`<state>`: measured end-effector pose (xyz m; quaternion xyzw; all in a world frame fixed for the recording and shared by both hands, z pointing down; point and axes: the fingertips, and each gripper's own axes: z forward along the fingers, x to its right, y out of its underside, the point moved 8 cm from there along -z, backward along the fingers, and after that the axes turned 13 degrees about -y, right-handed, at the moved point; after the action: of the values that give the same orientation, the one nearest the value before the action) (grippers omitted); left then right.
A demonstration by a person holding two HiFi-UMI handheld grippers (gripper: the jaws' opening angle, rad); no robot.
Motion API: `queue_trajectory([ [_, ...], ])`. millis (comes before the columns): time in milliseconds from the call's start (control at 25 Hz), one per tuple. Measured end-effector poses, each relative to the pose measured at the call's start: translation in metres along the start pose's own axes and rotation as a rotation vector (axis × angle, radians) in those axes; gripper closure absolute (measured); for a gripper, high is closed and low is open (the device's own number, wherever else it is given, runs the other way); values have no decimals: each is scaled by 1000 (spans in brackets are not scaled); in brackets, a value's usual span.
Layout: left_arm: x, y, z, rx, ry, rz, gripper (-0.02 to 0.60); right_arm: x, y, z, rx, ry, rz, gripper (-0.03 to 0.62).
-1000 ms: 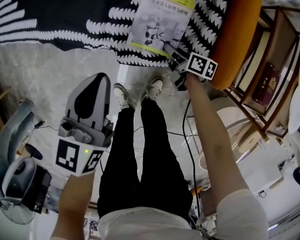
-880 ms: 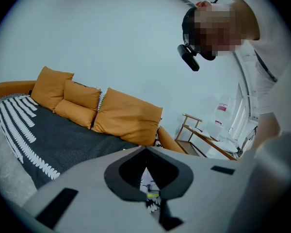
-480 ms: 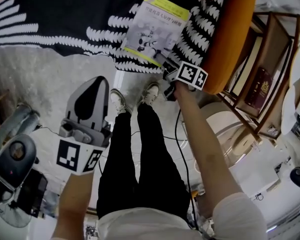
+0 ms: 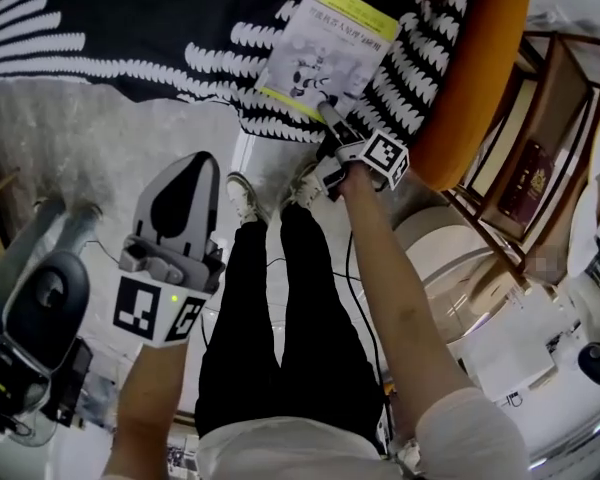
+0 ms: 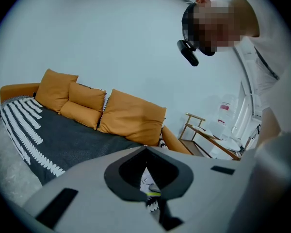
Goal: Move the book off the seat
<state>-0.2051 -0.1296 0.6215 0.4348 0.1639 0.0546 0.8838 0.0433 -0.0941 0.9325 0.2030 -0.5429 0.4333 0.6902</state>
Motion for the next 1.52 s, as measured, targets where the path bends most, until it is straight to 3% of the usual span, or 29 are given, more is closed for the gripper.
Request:
queue_trajectory([
  [80,-7,1,-3,-5,-8,3,565,-9,-1,4,33,-40,-4,368],
  [240,-16,10,-9,-21,-25,-12,565,-43,4,2,4,-77,-101,410],
  [400,-13,11,-11,-19,-13,-28,565,-57,0,-5,34,-27,-117,414],
  [640,-21,4,-16,-2,-27,-24,565,-66,-20,25,-20,20,-355,414],
  [800,-26,3,-21,-4,-39,-25,565,-53,-23,33,3,107,-291,472],
  [960,-28,-2,-22,10,-34,-26,565,-66,-24,30,1,38,-264,484],
  [1320,-16,-34,-41,72,-6,-14,565,-134,-20,23,-48,-43,-402,493],
  [1520,-10,-61,-56,126,0,-6,565,-175,-17,17,-45,-84,-403,493],
])
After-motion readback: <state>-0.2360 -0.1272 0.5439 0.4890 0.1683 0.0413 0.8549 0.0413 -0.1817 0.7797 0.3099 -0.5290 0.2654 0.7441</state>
